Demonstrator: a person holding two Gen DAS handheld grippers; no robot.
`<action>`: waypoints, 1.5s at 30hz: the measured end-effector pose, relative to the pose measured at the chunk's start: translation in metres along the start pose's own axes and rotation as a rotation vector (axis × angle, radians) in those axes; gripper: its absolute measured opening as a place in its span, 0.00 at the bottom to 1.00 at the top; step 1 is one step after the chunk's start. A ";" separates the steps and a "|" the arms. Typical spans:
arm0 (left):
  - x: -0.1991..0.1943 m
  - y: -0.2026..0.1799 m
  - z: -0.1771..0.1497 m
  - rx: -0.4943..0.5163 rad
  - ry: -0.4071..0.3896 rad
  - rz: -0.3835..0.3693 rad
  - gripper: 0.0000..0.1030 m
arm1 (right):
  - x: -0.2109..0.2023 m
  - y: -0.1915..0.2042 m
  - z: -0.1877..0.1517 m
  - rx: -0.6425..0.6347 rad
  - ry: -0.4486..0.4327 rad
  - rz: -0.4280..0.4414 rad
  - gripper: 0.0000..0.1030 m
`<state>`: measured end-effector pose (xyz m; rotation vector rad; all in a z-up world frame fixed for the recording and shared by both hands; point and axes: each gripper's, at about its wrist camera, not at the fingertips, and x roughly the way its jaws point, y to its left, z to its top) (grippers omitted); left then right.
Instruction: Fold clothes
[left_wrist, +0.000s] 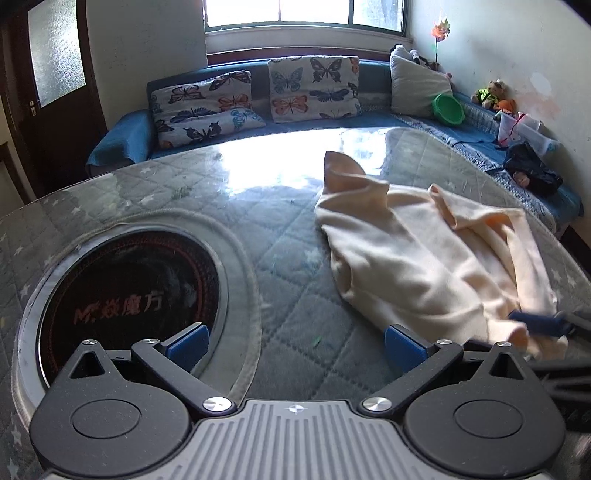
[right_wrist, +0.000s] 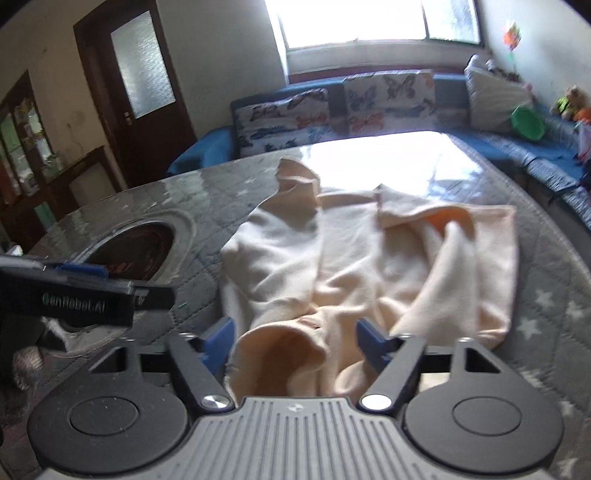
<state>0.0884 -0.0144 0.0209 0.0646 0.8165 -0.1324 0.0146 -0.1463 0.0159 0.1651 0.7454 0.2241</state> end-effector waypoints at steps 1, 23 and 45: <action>0.001 -0.001 0.002 -0.001 -0.001 -0.004 1.00 | 0.002 0.000 -0.001 0.002 0.009 0.009 0.55; 0.027 -0.007 -0.007 0.022 0.068 -0.004 1.00 | -0.042 0.053 -0.053 -0.225 0.070 0.295 0.38; 0.018 0.009 -0.026 0.026 0.028 -0.146 0.31 | -0.042 -0.041 -0.034 0.084 -0.013 -0.060 0.72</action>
